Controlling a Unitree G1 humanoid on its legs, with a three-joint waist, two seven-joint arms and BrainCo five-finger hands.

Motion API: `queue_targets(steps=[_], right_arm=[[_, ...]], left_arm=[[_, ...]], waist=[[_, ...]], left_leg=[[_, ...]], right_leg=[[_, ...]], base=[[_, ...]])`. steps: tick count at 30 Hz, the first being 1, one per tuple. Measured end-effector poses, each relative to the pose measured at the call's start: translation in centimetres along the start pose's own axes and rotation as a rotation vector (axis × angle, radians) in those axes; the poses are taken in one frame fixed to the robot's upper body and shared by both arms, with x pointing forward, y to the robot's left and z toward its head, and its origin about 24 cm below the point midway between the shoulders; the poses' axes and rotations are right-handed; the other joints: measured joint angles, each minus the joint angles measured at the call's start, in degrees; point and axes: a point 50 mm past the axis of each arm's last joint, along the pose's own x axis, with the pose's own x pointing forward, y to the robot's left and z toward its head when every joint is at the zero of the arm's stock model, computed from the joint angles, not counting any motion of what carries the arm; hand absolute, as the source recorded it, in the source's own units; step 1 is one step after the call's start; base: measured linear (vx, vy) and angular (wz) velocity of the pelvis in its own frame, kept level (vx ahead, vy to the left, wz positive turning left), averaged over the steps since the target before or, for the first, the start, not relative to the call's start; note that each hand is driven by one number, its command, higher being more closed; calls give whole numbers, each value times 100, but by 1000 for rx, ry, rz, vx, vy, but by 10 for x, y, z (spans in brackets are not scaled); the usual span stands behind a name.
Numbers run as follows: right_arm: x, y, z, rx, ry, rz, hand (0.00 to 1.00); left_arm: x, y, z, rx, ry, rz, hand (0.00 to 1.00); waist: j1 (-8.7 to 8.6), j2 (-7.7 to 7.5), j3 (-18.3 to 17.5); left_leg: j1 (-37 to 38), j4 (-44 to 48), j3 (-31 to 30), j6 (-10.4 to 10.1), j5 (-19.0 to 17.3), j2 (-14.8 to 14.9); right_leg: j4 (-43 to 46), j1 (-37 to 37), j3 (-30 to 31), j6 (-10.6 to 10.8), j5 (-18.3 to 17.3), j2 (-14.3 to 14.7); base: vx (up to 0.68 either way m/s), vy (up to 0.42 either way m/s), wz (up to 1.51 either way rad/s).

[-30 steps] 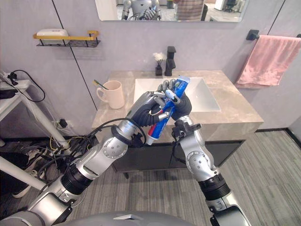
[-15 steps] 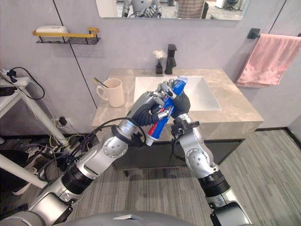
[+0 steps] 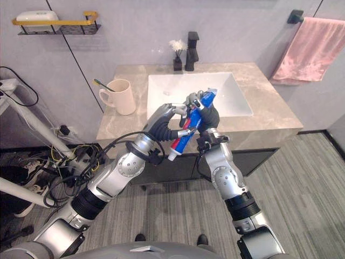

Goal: Organize washtable

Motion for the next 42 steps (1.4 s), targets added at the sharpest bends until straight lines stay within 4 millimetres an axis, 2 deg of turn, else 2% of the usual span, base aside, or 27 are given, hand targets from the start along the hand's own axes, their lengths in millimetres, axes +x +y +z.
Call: queue_targets(steps=[5, 9, 13, 16, 20, 24, 26, 27, 29, 30, 32, 34, 38, 39, 40, 42], right_arm=[[-9, -31, 25, -19, -113, -149, 100], [-14, -40, 33, -26, -152, -187, 100], [-21, -50, 49, -33, -219, -238, 100], [-29, -59, 60, -41, -264, -289, 100], [-33, -63, 76, -71, -320, -308, 100], [-36, -67, 90, -96, -372, -339, 100], [-38, -70, 98, -111, -405, -366, 100], [-38, -71, 100, -122, -409, -375, 100], [-36, -73, 108, -138, -430, -397, 100], [-34, -74, 109, -135, -435, -403, 100], [-26, -76, 117, -140, -454, -425, 100], [-19, -73, 121, -159, -461, -422, 100], [-1, -71, 124, -184, -455, -428, 100], [8, -68, 125, -202, -444, -432, 100], [10, -67, 126, -211, -441, -431, 100], [22, -62, 132, -256, -424, -430, 100]], left_arm=[[5, 57, -27, 100, 109, 235, 0], [3, 68, -32, 135, 128, 262, 0], [-1, 97, -24, 167, 101, 381, 0], [-14, 115, -15, 206, 74, 458, 0], [-46, 133, -7, 260, 86, 539, 0], [-77, 143, -10, 309, 161, 586, 0], [-99, 149, -14, 349, 236, 623, 0], [-104, 151, -15, 357, 256, 631, 0], [-130, 154, -21, 365, 356, 697, 0], [-137, 154, -22, 357, 386, 718, 0], [-161, 148, -27, 291, 492, 771, 0], [-177, 141, -30, 238, 566, 813, 0], [-215, 121, -50, 129, 784, 899, 0], [-234, 111, -57, 93, 893, 934, 0], [-239, 107, -60, 78, 927, 948, 0], [-264, 89, -67, 24, 1072, 975, 0]], waist=[[-4, 38, 85], [-7, 78, 136], [-4, 91, 327], [-2, 116, 358], [35, 170, 419], [168, 171, 420], [288, 171, 421], [317, 169, 422], [468, 166, 423], [480, 164, 425], [609, 155, 430], [713, 123, 450], [944, 81, 475], [1006, 61, 488], [1034, 48, 496], [1104, -29, 551]], left_leg=[[-82, 1, 11, -8, 6, 10], [-130, 3, 23, -8, 5, 13], [-134, 3, 49, -8, 5, 15], [-135, 3, 50, -9, 4, 15], [-136, 2, 39, -9, 4, 16], [-134, 2, -45, -9, 4, 14], [-136, 1, -145, -11, 6, 11], [-136, 1, -183, -13, 8, 7], [-145, 0, -278, -16, 9, 3], [-149, 0, -308, -17, 10, 3], [-235, 0, -422, -26, 30, -3], [-294, 0, -523, -30, 74, -6], [-301, 0, -655, -33, 84, -17], [-323, -1, -691, -31, 88, -21], [-336, -1, -723, -31, 91, -26], [-349, -1, -829, -30, 91, -30]], right_leg=[[2, -81, 4, -12, 17, 12], [2, -139, 11, -24, 27, 16], [-4, -155, 32, -35, 50, 18], [-14, -152, 32, -35, 49, 19], [-28, -138, 19, -34, 50, 19], [-57, -66, -50, -35, 49, 18], [-97, 13, -164, -39, 42, 11], [-124, 50, -193, -39, 42, 11], [-165, 122, -318, -44, 33, 7], [-168, 138, -338, -42, 26, 8], [-187, 152, -449, -38, 20, 8], [-197, 165, -564, -37, 21, 10], [-220, 261, -708, -37, 12, 8], [-226, 269, -753, -36, 11, 6], [-226, 276, -787, -31, 2, 2], [-225, 329, -894, -28, -24, 5]], base=[[0, 0, -1], [2, -1, -1], [-5, 1, -2], [0, 0, 0], [1, -1, 1], [0, -2, 11], [2, -5, 19], [0, -7, 24], [1, -8, 22], [4, -9, 24], [-5, -9, 31], [-1, -11, 29], [9, -5, 20], [1, -4, 13], [-1, -3, 21], [-8, -5, 25]])
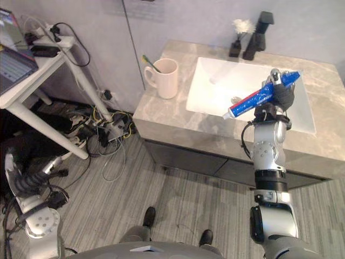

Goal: Organize washtable

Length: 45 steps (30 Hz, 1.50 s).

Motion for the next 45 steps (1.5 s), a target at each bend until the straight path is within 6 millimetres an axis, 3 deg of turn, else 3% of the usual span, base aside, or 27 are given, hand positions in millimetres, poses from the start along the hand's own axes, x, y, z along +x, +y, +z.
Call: queue_targets(steps=[3, 6, 10, 14, 18, 22, 26, 32, 45], right_arm=[[13, 23, 5, -65, -20, 65, 100], [23, 48, 10, -108, -36, 132, 100], [45, 102, 29, -268, -108, 265, 100], [58, 157, 53, -355, -211, 376, 100], [60, 192, 68, -404, -272, 436, 100], [60, 209, 73, -461, -317, 459, 100], [61, 229, 92, -459, -389, 451, 100], [60, 231, 94, -513, -432, 432, 100], [59, 235, 99, -586, -501, 400, 100]], left_arm=[[-9, 0, -24, 42, 118, -17, 0], [-15, -3, -45, 89, 200, -55, 0], [-36, -16, -87, 169, 384, -182, 0], [-62, -14, -124, 246, 575, -253, 0], [-70, -14, -135, 286, 628, -316, 0], [-72, -14, -140, 313, 652, -345, 0], [-66, -26, -140, 306, 648, -364, 0], [-53, -36, -134, 300, 606, -361, 0], [-64, -38, -143, 357, 638, -392, 0]], waist=[[12, -80, 46], [140, -137, 82], [219, -230, 176], [332, -333, 434], [512, -361, 688], [618, -402, 790], [645, -469, 1055], [683, -566, 1240], [750, -543, 1273]], left_leg=[[-90, 0, -97, -10, 21, -4], [-155, 2, -136, -5, 43, -3], [-282, 12, -301, -27, 98, 16], [-367, 64, -392, -33, 124, 28], [-468, 65, -475, -33, 130, 30], [-593, 68, -607, -45, 167, 20], [-732, 69, -759, -56, 204, 19], [-1016, 358, -906, -45, 142, -3], [-1171, 537, -928, -44, 65, 53]], right_leg=[[0, -19, -83, -2, -13, 4], [-19, -52, -114, 10, 0, 10], [-56, -65, -259, 11, 5, 54], [-130, -63, -350, -1, 51, 86], [-117, -115, -406, -1, 50, 96], [-108, -174, -537, 0, 49, 104], [-99, -225, -671, -4, 42, 126], [46, -358, -688, 0, 10, 112], [75, -447, -655, -58, -44, 195]], base=[[-7, -4, 18], [1, -2, 9], [4, -15, 17], [-5, -7, 11], [-15, 3, 10], [6, 1, 18], [-11, 0, 16], [5, 6, 12], [-22, -3, 0]])
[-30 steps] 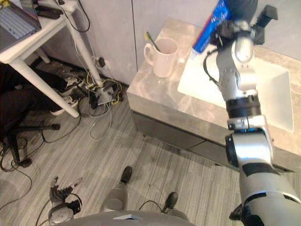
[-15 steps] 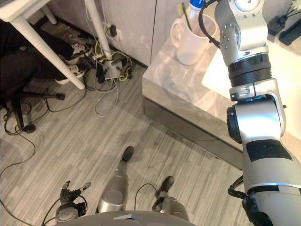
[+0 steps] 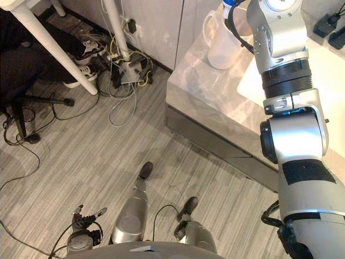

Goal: Organize washtable

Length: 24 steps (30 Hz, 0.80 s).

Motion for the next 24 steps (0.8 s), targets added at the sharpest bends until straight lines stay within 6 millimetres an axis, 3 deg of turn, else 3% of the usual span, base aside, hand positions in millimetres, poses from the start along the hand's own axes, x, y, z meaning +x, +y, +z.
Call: queue_targets(steps=[5, 24], right_arm=[[12, 5, 22, 9, -65, -12, 100], [13, -4, 17, 3, -40, -79, 100]], left_arm=[[-1, -4, 0, 18, -6, -18, 0], [-1, -5, 1, 36, -14, -24, 0]], waist=[[26, 7, 149], [22, 2, 156]], left_leg=[[-22, -25, 1, -47, 32, 47], [-38, -71, 6, -51, 35, 59]], right_leg=[[-1, -33, -2, -2, 2, 39], [-13, -65, -1, -15, -13, 50]], base=[[0, 0, 0], [6, -2, 0]])
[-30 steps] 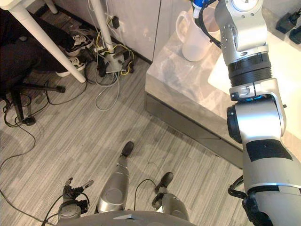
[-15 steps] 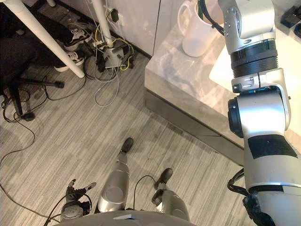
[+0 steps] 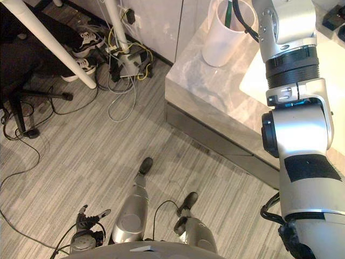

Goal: Organize washtable

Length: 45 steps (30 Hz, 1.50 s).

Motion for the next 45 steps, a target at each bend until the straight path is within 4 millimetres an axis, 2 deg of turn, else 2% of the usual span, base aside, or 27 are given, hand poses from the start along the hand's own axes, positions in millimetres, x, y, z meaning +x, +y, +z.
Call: queue_targets(steps=[12, 17, 24, 29, 36, 45], right_arm=[[-1, -3, -3, -2, 7, -13, 100], [-2, -11, -2, 23, -3, -50, 100], [-18, -22, -16, 33, 6, -63, 100], [-26, -28, -13, 67, -31, -72, 100], [-32, -27, -16, 77, -29, -63, 100], [-41, -14, -10, 142, -64, -27, 100]], left_arm=[[0, 0, 0, 0, 0, 0, 0], [0, 0, 0, -1, -1, 1, 0], [0, 0, 3, -7, -10, 3, 0], [0, 0, 8, -17, -32, 10, 0], [0, 0, 8, -20, -30, 11, 0], [0, 1, 8, -23, -28, 14, 0]], waist=[[-13, -9, 5], [-36, -91, 129], [-57, -104, 135], [-101, -104, 135], [-145, -104, 135], [-141, -104, 134]], left_leg=[[-59, 17, 27, -4, 3, 4], [-56, 22, 50, -4, 3, 10], [-53, 24, 99, -1, 1, 10], [-48, 27, 129, 5, -3, 10], [27, 24, 187, 14, -24, 11], [38, 23, 193, 10, -37, 9]], right_leg=[[3, -80, 34, 0, 1, -1], [11, -89, 54, 0, 2, -2], [24, -118, 111, -1, 4, -9], [28, -128, 139, -1, 5, -15], [35, -105, 215, -2, 5, -24], [35, -108, 247, -3, 5, -24]], base=[[0, 0, 0], [-1, -1, -1], [-1, 1, -3], [2, 1, -2], [-2, 1, -5], [0, 0, -1]])
